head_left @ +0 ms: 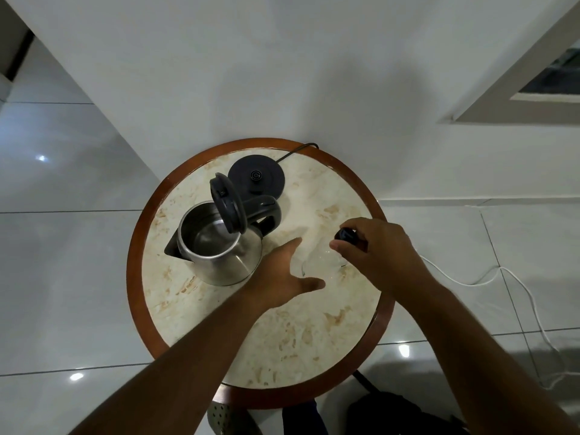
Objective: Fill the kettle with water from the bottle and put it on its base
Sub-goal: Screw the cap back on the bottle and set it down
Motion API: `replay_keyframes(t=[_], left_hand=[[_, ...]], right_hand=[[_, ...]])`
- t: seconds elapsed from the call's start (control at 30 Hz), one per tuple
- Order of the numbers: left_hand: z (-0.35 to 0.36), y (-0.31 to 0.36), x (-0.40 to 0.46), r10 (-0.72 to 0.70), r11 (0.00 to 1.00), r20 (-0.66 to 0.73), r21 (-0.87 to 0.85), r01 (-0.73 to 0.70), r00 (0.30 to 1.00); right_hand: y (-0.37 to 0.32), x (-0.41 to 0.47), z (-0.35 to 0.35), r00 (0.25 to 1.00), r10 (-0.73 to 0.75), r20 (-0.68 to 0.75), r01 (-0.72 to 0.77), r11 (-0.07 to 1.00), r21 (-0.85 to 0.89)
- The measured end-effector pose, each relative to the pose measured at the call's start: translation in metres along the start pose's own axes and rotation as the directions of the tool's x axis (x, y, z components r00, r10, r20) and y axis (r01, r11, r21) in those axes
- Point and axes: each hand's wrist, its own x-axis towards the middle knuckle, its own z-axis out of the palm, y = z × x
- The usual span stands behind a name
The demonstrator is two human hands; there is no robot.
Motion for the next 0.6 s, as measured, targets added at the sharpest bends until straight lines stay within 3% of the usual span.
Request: replay_keyframes(t=[0.17,0.4,0.6], left_hand=[[0.004,-0.033,-0.025,-0.166,0.972,-0.073,-0.182,0.15,0.983],[-0.008,-0.07,-0.052,-0.318,0.913,-0.156,-0.315,0.258,0.935],[-0.025,-0.087,-0.057,-0.393,0.9,-0.243,-0.298,0.318,0.887]], right_hand=[[0.001,-0.004,-0.001,0.999,-0.033,-0.022,0.031,0.997,-0.067],[0.002,-0.003,0.001,0.999,0.04,0.0,-0.04,0.998,-0.04],[0.002,-0.004,-0.001,0.998,0.061,0.012,-0.06,0.994,-0.09]])
